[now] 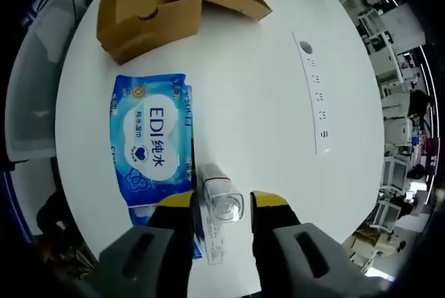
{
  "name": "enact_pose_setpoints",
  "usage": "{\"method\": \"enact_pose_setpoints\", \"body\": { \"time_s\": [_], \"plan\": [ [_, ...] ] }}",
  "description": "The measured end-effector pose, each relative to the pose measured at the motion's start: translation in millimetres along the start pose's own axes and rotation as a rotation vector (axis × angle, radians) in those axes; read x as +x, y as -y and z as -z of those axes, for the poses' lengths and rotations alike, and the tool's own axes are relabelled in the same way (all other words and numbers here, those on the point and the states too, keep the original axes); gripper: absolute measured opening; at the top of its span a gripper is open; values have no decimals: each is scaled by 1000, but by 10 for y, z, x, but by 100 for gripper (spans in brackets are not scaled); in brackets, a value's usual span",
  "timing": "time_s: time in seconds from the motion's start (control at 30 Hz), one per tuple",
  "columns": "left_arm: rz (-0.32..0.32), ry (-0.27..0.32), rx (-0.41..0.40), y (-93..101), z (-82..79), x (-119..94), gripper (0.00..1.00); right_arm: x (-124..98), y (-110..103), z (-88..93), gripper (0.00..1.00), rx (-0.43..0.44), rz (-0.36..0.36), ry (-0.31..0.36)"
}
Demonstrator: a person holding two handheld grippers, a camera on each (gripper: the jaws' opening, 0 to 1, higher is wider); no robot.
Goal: Operate the shoe box by opening the lid, removing the specified soft item, and placing it in the target area until the item is outside and the box remains undamaged.
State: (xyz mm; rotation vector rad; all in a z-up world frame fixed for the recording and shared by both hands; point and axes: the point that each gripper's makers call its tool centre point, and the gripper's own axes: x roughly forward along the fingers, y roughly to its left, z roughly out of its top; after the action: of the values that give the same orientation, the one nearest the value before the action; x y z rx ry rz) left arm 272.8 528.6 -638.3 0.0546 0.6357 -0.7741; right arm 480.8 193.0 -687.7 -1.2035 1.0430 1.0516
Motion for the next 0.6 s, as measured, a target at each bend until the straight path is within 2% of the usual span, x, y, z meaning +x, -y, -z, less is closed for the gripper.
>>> {"method": "enact_pose_setpoints", "body": {
  "time_s": [0.17, 0.6],
  "plan": [
    [-1, 9, -2, -2, -22, -8, 29, -72, 5, 5, 32, -11, 17, 8],
    [17, 21, 11, 102, -62, 1, 29, -354, 49, 104, 32, 41, 99, 27]
  ]
}}
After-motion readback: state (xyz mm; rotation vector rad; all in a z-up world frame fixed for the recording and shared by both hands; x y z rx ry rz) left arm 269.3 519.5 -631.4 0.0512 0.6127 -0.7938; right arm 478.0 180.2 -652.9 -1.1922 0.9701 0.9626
